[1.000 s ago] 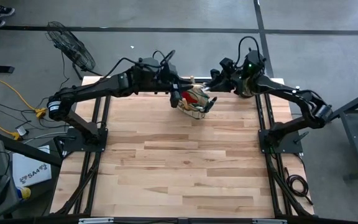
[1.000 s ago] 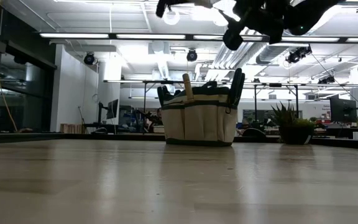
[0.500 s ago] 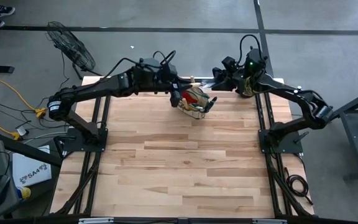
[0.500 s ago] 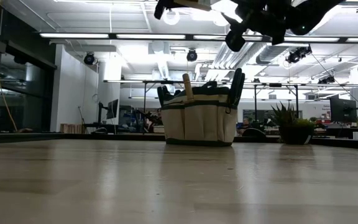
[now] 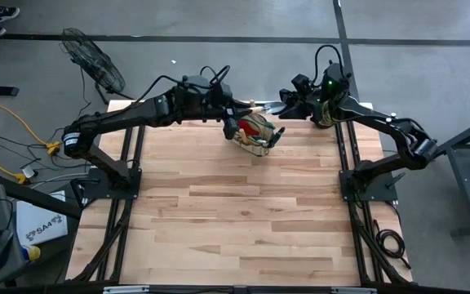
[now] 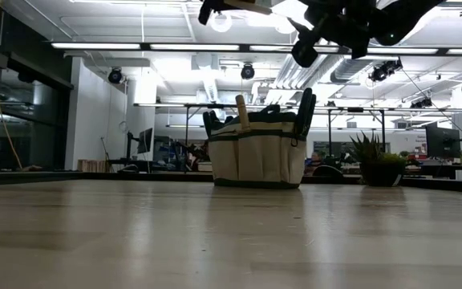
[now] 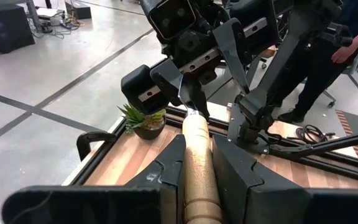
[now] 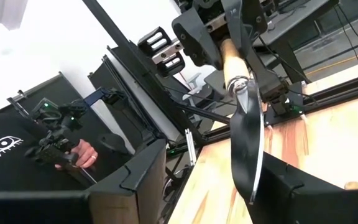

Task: Pick & Place Garden tools in Gardening bag
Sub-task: Put the trowel into the gardening bag

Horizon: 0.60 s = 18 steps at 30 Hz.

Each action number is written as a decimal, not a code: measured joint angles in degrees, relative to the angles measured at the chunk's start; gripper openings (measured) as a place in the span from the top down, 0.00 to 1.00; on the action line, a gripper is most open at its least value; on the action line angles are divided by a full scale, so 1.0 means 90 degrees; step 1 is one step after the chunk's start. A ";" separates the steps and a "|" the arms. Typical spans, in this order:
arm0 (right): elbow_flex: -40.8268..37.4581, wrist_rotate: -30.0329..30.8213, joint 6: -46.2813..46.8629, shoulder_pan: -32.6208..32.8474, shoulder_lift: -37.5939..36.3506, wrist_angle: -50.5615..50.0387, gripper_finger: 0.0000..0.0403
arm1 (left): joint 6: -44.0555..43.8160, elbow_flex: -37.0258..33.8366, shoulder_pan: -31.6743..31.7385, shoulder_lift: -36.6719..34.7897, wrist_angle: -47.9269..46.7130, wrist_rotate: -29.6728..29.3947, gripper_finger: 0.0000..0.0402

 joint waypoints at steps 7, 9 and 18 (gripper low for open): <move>0.0000 -0.0056 -0.0003 0.0002 -0.0010 -0.0104 0.56 | 0.0227 0.0186 0.0017 -0.0008 -0.0305 0.0317 0.87; 0.0000 -0.0046 -0.0026 0.0002 -0.0010 -0.0109 0.56 | 0.0227 0.0194 0.0019 -0.0010 -0.0345 0.0505 0.87; 0.0000 0.0029 -0.0049 0.0000 -0.0010 -0.0117 0.56 | 0.0038 0.0194 0.0007 -0.0013 -0.0656 0.0922 0.87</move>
